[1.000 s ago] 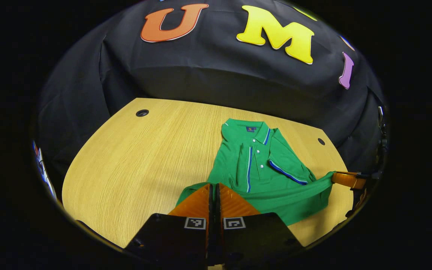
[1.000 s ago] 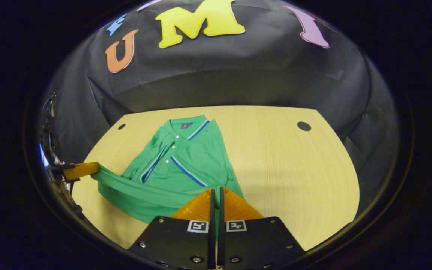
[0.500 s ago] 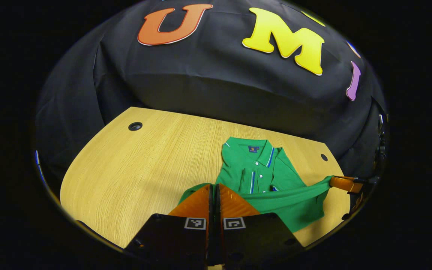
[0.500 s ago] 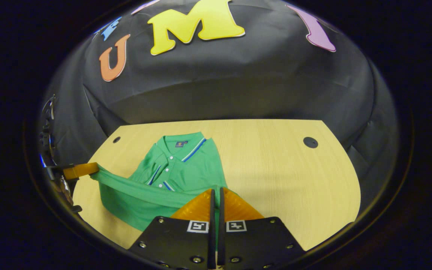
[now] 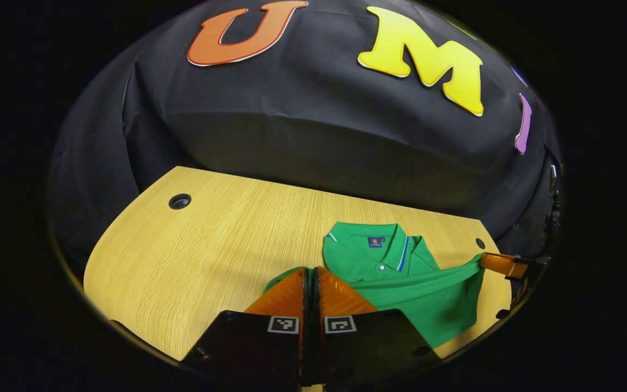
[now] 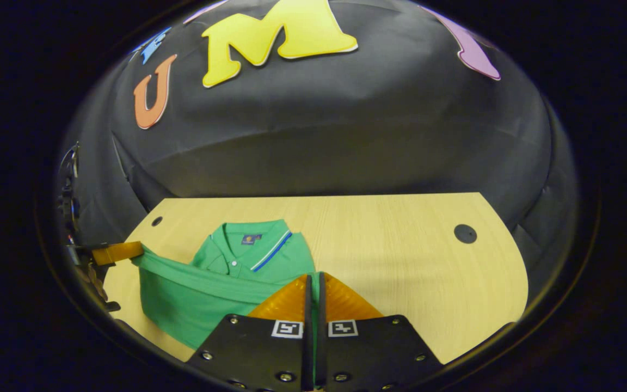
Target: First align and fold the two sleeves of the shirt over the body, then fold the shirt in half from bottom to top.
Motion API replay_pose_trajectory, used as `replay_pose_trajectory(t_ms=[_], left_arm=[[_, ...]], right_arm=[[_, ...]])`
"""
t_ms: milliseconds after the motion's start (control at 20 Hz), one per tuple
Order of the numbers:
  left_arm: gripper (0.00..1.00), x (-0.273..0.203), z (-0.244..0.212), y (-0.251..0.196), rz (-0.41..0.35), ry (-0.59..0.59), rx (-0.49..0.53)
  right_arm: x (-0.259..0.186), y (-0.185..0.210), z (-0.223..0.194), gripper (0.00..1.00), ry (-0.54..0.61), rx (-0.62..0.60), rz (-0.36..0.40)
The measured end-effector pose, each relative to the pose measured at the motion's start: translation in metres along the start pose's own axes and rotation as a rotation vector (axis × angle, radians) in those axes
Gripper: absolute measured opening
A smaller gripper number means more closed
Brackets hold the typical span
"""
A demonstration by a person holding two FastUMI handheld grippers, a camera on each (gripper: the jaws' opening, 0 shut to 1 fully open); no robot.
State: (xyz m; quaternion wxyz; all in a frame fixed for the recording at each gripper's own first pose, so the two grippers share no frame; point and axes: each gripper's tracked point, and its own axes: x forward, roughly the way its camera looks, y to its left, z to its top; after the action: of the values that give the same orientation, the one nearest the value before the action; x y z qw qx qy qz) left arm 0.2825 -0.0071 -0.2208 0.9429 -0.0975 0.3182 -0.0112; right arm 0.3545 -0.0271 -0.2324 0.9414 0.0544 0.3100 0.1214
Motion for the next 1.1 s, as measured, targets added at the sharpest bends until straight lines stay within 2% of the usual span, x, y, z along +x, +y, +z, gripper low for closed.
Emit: replay_pose_trajectory(t_ms=[50, 850, 950, 1000, 1100], left_arm=[[0.03, 0.005, 0.003, 0.0, -0.003, -0.005, 0.0], [0.03, 0.079, 0.031, 0.002, -0.018, -0.037, 0.006], [0.0, 0.084, 0.031, 0.012, 0.025, -0.073, 0.018], [0.32, 0.082, 0.036, 0.01, 0.019, -0.094, 0.017], [0.96, 0.098, 0.028, 0.012, 0.034, -0.095, 0.028]], right_arm=[[0.006, -0.001, 0.005, 0.02, -0.009, 0.004, -0.003], [0.077, -0.009, 0.041, 0.02, -0.055, 0.001, -0.019], [0.085, -0.009, 0.043, 0.02, -0.075, 0.01, -0.024], [0.089, -0.007, 0.034, 0.05, -0.055, 0.011, -0.003], [0.102, -0.006, 0.02, 0.97, -0.015, 0.008, -0.001]])
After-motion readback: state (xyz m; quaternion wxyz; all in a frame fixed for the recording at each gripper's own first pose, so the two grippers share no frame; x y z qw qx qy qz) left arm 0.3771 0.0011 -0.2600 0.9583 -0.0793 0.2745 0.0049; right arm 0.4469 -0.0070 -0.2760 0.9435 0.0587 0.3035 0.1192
